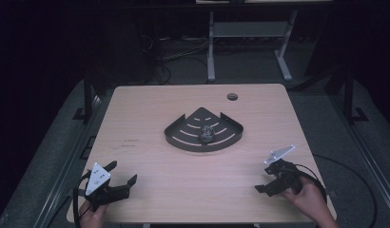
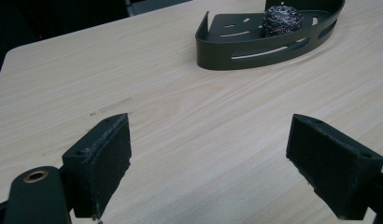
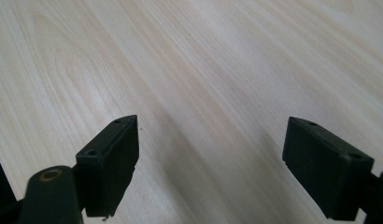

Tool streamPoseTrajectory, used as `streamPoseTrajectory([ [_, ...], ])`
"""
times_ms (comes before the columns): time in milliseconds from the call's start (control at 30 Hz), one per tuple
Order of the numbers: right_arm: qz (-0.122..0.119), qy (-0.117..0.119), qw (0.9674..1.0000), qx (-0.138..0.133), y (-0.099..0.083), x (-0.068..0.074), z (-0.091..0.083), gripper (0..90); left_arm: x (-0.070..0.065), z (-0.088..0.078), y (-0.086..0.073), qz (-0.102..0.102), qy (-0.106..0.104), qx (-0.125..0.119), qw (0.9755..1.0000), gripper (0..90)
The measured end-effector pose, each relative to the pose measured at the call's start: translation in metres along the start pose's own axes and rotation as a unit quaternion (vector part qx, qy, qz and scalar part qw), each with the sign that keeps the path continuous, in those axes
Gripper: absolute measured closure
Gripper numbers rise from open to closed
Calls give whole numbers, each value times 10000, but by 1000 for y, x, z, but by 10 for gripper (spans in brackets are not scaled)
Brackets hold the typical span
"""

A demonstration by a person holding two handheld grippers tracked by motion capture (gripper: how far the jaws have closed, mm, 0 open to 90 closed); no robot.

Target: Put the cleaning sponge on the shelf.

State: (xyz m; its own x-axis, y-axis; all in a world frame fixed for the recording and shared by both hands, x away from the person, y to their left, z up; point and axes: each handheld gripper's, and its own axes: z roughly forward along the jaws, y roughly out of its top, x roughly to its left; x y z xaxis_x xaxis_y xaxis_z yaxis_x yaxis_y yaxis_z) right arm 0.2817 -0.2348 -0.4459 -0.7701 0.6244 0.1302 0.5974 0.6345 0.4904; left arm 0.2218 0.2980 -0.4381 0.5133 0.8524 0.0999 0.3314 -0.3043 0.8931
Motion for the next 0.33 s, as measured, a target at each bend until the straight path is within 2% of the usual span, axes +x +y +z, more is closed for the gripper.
streamPoseTrajectory([
  [167, 48, -18, 10000, -5, -8, 2, 1, 174, 0, 1, 0, 19, -6, 9, 10000, 133],
  [333, 155, -212, 9994, -229, -19, 13, -4, 160, 0, 2, 1, -2, -9, -12, 10000, 133],
])
